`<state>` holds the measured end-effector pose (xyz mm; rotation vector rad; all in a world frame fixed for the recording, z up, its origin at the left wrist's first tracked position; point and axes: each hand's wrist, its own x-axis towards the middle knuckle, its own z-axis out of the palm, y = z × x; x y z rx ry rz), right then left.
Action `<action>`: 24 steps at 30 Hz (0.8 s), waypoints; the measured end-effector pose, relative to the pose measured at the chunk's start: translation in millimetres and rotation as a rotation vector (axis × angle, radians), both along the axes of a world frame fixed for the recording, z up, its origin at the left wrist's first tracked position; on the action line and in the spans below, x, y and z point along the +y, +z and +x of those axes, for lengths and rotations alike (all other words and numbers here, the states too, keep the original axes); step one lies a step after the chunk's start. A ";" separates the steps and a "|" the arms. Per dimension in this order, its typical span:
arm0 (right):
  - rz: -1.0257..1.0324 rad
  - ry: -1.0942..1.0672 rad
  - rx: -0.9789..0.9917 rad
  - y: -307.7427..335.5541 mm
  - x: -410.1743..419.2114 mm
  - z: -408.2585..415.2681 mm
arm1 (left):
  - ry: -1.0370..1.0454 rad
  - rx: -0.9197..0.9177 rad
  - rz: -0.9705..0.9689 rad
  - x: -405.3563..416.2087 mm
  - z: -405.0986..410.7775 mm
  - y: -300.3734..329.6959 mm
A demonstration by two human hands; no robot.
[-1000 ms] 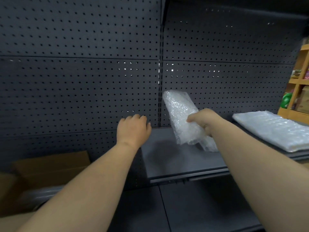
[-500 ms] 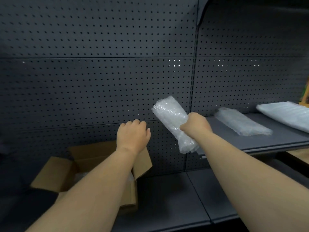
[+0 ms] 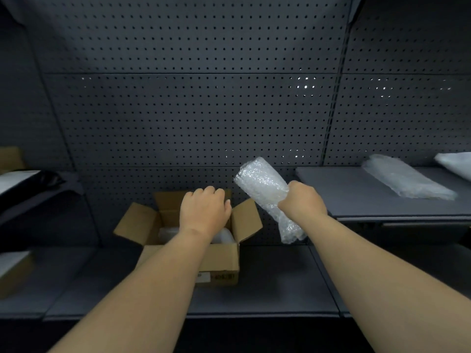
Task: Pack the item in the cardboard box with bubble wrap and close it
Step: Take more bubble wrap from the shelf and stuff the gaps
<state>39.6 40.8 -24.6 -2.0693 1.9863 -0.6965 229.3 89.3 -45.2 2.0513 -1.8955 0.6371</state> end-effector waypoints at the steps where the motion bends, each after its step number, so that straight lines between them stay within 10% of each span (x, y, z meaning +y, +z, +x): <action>1: 0.005 0.006 0.006 -3.4 3.9 4.2 | 0.010 0.000 0.000 5.6 5.3 -2.2; 24: 0.124 0.025 0.151 -41.4 45.9 214.0 | -0.070 -0.035 0.026 49.2 213.7 -17.0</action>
